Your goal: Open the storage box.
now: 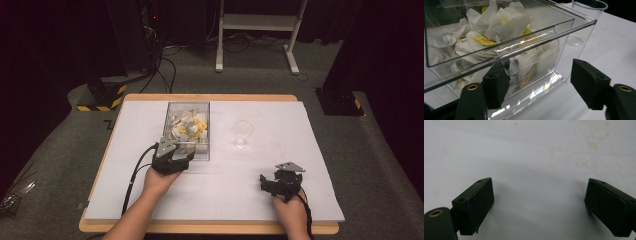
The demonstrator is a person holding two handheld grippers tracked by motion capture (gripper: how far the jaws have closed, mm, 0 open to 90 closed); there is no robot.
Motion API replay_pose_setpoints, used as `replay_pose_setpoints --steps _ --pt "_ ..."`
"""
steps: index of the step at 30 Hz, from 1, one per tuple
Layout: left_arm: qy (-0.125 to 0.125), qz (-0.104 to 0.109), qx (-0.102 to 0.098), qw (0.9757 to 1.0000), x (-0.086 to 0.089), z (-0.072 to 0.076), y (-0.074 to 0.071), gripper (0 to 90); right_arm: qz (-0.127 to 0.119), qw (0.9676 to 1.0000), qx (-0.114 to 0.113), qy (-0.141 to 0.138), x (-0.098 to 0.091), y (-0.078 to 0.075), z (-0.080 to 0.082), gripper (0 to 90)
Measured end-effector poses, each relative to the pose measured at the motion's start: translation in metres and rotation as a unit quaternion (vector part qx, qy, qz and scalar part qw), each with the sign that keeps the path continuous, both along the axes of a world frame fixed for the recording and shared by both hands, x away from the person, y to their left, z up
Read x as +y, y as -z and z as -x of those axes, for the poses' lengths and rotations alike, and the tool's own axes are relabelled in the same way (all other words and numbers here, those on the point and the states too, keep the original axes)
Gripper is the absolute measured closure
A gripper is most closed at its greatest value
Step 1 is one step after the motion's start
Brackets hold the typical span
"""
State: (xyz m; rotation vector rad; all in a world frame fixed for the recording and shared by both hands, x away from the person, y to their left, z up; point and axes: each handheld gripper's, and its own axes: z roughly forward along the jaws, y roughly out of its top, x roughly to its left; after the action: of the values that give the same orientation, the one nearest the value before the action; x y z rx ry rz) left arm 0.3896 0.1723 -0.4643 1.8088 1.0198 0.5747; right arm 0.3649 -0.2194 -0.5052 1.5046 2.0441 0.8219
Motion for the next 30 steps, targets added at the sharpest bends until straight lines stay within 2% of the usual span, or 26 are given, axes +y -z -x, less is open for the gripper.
replay_pose_setpoints --steps 4,30 --pt "0.001 -0.002 -0.006 1.0000 0.002 0.003 0.001 39.9 0.001 1.0000 0.000 -0.001 0.000 0.000 0.000 8.7" --pt "-0.002 -0.009 -0.020 0.9998 0.008 0.022 0.002 52.0 0.001 1.0000 0.000 -0.001 0.000 0.000 0.000 8.7"
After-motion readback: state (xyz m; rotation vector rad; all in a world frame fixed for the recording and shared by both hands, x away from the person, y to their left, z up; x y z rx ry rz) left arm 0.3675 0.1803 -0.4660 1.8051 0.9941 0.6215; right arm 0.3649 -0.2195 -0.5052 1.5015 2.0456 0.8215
